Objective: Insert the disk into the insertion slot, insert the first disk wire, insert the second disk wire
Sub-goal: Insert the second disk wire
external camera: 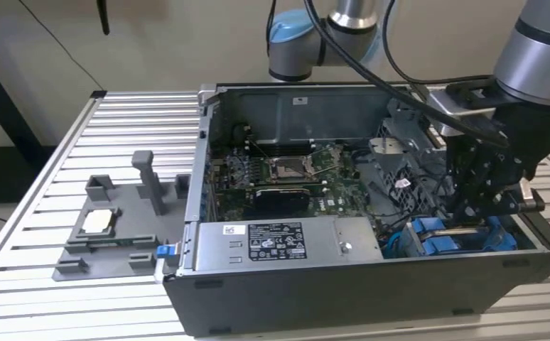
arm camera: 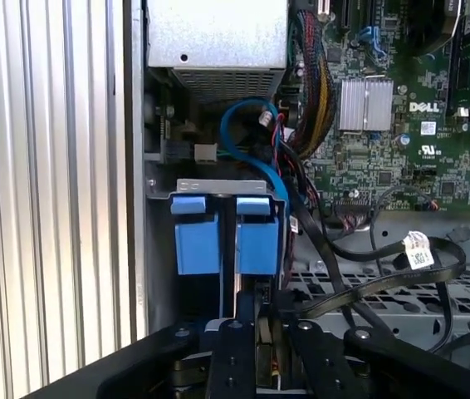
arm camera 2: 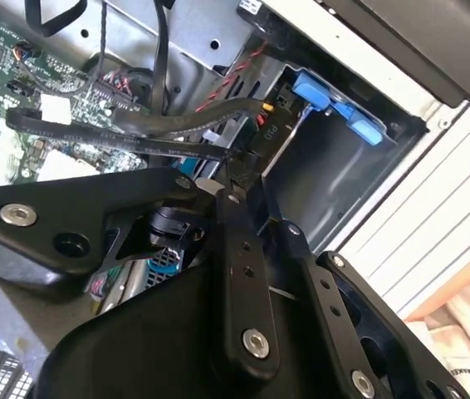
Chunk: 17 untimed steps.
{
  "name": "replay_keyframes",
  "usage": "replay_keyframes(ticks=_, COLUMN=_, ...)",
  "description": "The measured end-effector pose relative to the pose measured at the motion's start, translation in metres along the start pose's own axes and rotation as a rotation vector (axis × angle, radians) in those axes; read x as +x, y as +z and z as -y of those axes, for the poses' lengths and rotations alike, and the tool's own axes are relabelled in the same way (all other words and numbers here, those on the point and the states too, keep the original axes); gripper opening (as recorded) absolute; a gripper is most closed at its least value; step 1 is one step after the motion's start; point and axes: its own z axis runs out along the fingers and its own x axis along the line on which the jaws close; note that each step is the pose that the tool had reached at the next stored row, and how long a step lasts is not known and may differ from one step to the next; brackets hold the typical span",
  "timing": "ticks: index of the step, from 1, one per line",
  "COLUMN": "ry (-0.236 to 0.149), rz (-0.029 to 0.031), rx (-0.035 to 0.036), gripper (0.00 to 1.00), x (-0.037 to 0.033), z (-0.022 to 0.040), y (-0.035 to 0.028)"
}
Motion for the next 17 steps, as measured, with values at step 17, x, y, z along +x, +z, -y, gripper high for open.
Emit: replay_keyframes(ticks=17, ry=0.006, rz=-0.0008, rx=-0.0001, gripper=0.24, x=0.0005, z=0.0013, y=-0.0261)
